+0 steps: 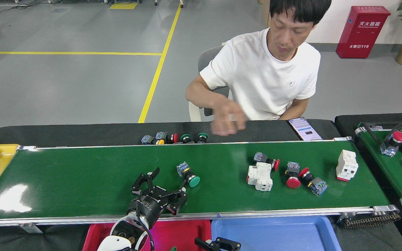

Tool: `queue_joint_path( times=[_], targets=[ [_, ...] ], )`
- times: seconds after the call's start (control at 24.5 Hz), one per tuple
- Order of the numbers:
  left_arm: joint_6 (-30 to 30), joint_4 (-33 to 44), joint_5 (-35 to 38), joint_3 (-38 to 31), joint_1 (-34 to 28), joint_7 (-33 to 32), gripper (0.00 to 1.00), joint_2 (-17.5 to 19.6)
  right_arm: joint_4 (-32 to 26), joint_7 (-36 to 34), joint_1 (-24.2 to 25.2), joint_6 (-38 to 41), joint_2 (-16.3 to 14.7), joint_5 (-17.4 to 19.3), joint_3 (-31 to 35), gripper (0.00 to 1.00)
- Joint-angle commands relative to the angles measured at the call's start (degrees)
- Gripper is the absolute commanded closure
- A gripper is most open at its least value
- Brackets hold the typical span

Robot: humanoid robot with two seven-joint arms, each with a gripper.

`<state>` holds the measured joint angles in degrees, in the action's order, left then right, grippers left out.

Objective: Pick switch part from conveyor to tray

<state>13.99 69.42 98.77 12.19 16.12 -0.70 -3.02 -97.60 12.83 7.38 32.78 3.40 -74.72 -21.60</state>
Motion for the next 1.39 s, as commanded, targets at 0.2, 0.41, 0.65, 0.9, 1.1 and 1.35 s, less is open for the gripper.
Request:
queue_joint_path(
  times=[0.2,0.41,0.65,0.9,1.1,1.35],
  targets=[
    [-1.42,-6.93,0.2,0.11,5.32,0.61,0.0,-0.32,-0.66,-0.26,-7.11,-20.82,0.29,0.19,11.93,0.02],
    [-2.47,-11.41,0.2,-0.06,7.87,1.05,0.13,0.12,-0.22,-3.87,-5.18,-26.18,-1.82,0.54,22.56,0.01],
    [-1.95,-11.41,-0.59,-0.76,7.35,1.05,0.88,0.74,-1.1,-7.56,1.68,-26.27,-4.11,0.72,23.44,0.01],
    [-1.68,-5.7,-5.52,-2.61,4.8,1.05,0.97,1.0,2.15,-6.94,-1.4,-26.8,-4.37,-0.07,22.74,0.01],
    [1.92,9.24,-7.98,-4.98,-5.84,0.96,0.97,4.43,10.68,-6.68,-8.7,-26.97,-4.2,-4.12,17.2,0.02],
    [6.14,25.76,-7.62,-7.18,-25.35,1.14,0.94,9.79,18.59,-6.24,-15.38,-26.1,-4.55,-4.12,10.52,0.52]
  ],
)
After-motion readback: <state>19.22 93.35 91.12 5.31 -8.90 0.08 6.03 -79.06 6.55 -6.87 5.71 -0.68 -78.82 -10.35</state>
